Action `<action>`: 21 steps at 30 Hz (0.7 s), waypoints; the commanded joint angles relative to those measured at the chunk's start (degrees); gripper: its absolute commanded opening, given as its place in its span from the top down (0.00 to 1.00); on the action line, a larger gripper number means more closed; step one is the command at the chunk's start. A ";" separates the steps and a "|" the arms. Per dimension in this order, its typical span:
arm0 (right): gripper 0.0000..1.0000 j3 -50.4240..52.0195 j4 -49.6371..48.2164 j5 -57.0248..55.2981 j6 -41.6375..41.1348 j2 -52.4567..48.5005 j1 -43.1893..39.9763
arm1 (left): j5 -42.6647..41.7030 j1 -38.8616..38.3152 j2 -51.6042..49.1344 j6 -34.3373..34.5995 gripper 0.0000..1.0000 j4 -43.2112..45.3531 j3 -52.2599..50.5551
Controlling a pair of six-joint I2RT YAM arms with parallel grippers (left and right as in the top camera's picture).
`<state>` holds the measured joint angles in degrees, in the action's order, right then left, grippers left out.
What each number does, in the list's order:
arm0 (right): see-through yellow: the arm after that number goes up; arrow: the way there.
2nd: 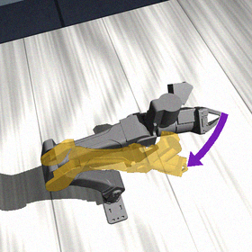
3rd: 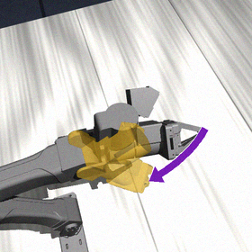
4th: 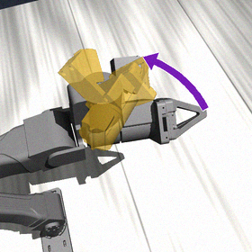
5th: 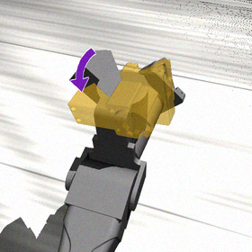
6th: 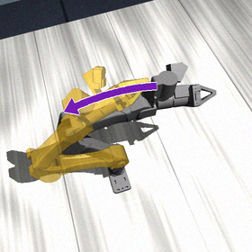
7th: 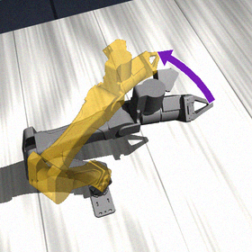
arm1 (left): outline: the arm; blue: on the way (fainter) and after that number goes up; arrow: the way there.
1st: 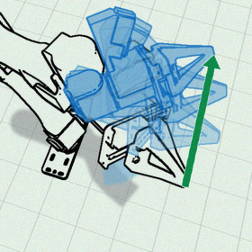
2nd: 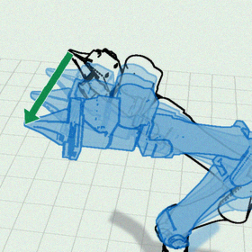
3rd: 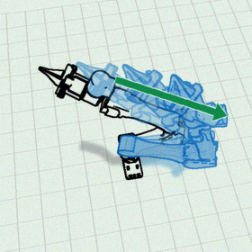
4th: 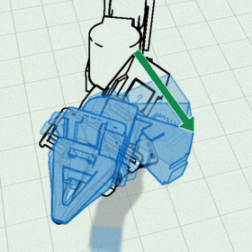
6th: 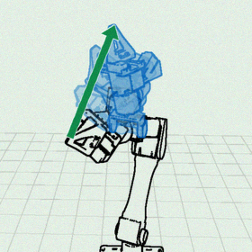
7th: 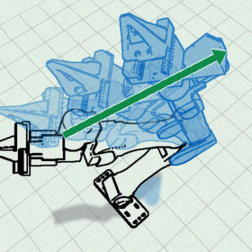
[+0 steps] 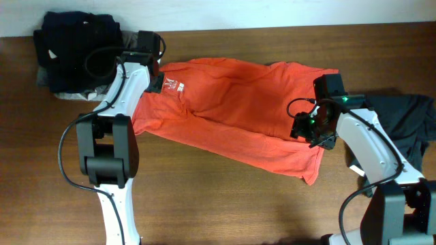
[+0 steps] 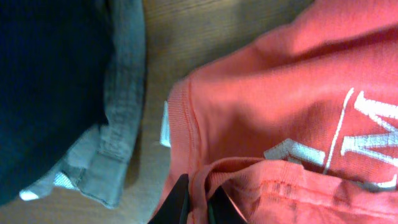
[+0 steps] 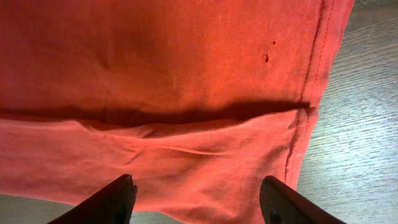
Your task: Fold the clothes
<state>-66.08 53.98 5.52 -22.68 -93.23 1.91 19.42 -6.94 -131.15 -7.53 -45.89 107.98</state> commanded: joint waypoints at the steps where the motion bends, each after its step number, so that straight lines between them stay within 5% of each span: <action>1: 0.31 0.20 0.20 0.04 -0.04 -0.26 -0.07 | 2.67 0.42 -0.31 -1.22 0.90 1.86 0.42; 7: 0.31 0.20 0.20 0.04 -0.04 -0.26 -0.07 | 2.93 0.46 -0.31 -2.47 0.89 3.15 0.42; 11: 0.31 0.20 0.20 0.04 -0.02 -0.26 -0.07 | 4.24 0.46 -0.31 -2.47 0.22 3.69 0.44; 13: 0.31 0.20 0.20 0.04 -0.04 -0.26 -0.07 | 6.67 0.46 -0.31 -2.47 0.01 3.54 0.44; 21: 0.28 0.20 -1.62 0.04 -0.04 -0.26 -0.07 | 12.74 0.07 -0.15 -0.98 0.01 0.07 1.31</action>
<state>-66.08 53.10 5.52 -22.74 -93.23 1.91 29.21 -6.94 -131.15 -9.41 -44.75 108.01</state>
